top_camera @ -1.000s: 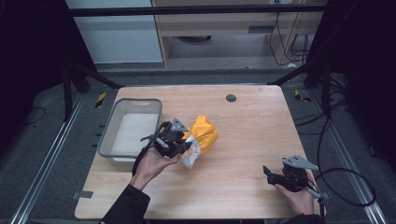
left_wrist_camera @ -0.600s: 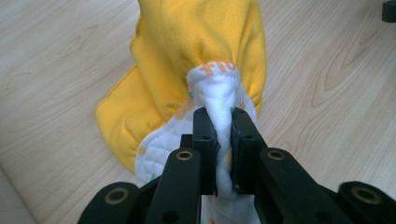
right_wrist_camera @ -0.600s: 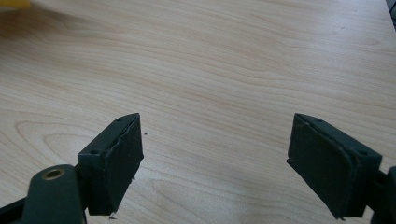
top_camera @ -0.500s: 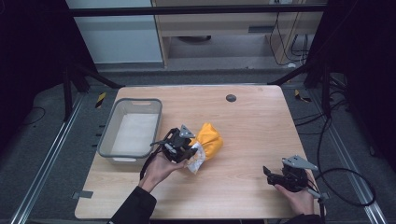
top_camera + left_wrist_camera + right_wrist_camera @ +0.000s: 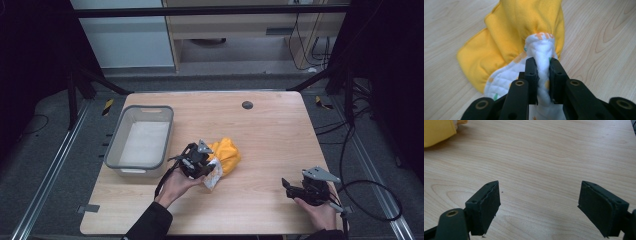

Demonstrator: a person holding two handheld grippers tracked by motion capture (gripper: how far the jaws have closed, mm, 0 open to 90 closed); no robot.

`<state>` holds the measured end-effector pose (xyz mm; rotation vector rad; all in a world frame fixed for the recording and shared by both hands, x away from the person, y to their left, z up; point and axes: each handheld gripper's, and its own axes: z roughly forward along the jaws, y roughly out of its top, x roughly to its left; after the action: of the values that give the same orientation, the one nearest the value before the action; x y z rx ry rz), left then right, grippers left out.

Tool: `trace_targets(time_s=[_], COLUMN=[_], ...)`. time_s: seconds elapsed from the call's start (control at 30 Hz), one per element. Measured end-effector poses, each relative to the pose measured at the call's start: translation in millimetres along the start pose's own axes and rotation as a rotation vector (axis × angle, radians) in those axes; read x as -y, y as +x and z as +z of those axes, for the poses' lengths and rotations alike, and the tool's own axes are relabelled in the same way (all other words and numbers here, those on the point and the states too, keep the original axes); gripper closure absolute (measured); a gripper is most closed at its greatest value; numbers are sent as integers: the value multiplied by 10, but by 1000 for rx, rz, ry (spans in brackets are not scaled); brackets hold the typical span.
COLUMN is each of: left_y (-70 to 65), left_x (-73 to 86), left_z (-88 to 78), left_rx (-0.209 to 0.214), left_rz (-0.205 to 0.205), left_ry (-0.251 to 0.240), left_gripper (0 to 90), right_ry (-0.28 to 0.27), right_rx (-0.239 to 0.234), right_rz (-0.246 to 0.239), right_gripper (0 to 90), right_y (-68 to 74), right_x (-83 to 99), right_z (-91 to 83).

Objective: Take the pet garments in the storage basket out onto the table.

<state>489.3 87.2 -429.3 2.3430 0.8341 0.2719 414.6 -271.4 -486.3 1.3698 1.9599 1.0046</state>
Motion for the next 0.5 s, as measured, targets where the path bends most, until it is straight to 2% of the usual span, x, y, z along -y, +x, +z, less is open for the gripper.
trace_targets(time_s=[0.27,0.47,0.5], left_y=[-14,-7,-5], left_x=[20,22,27], left_z=[55,-11,-42], left_rx=[8,13,13], left_rz=[0,-17,-22], left_ry=[-6,-32,-44], left_gripper=[675,582,542], right_ry=[3,4,1], right_rx=[1,1,0], right_rz=[-3,-2,-1], right_gripper=[172,164,156], right_y=[-6,-4,-4], right_x=[8,11,13], right_z=[4,6,6])
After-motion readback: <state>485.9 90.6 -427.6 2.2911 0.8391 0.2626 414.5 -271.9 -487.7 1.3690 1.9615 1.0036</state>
